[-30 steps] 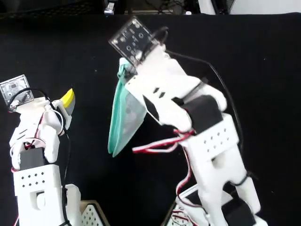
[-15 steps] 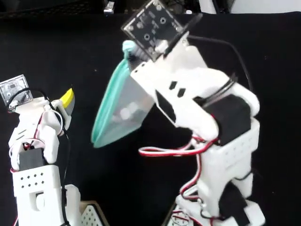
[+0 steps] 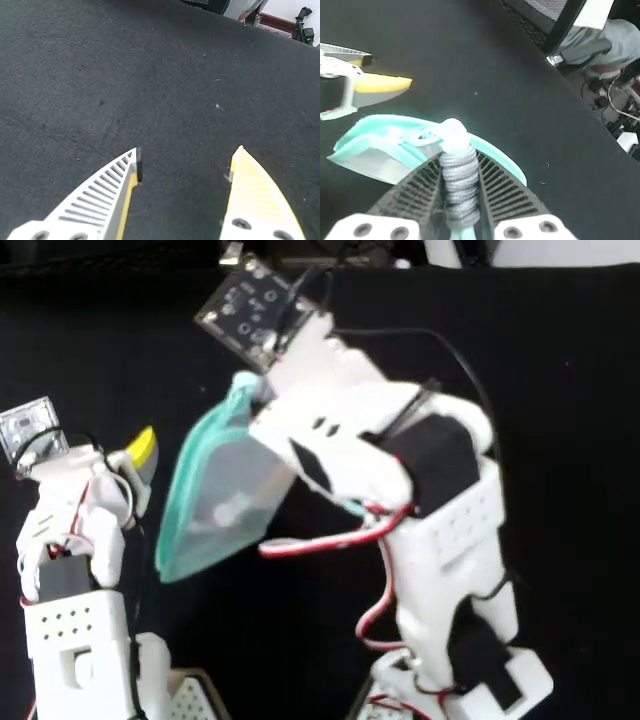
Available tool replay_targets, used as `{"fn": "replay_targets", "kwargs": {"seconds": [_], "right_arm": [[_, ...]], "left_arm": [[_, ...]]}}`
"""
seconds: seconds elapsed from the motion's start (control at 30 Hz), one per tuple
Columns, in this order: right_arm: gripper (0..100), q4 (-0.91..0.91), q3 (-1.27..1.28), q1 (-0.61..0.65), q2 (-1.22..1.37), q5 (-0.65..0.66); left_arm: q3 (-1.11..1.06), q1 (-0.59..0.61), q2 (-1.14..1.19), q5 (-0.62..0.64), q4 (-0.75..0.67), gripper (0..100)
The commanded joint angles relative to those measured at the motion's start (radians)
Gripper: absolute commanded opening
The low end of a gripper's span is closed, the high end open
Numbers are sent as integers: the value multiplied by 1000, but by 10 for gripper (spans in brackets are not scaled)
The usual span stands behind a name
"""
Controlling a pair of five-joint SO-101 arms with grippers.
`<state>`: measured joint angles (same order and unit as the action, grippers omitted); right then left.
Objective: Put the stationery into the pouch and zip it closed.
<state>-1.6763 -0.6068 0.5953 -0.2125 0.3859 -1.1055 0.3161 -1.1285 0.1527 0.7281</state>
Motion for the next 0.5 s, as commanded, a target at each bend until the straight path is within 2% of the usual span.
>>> {"fn": "replay_targets", "kwargs": {"seconds": [0.0,0.27,0.47], "right_arm": [[12,8,25,20,-71,8],[12,15,39,18,-117,9],[12,198,120,-21,-116,8]], "left_arm": [[53,8,-2,2,-14,302],[51,8,-2,2,-14,302],[59,10,-3,3,-11,302]]}}
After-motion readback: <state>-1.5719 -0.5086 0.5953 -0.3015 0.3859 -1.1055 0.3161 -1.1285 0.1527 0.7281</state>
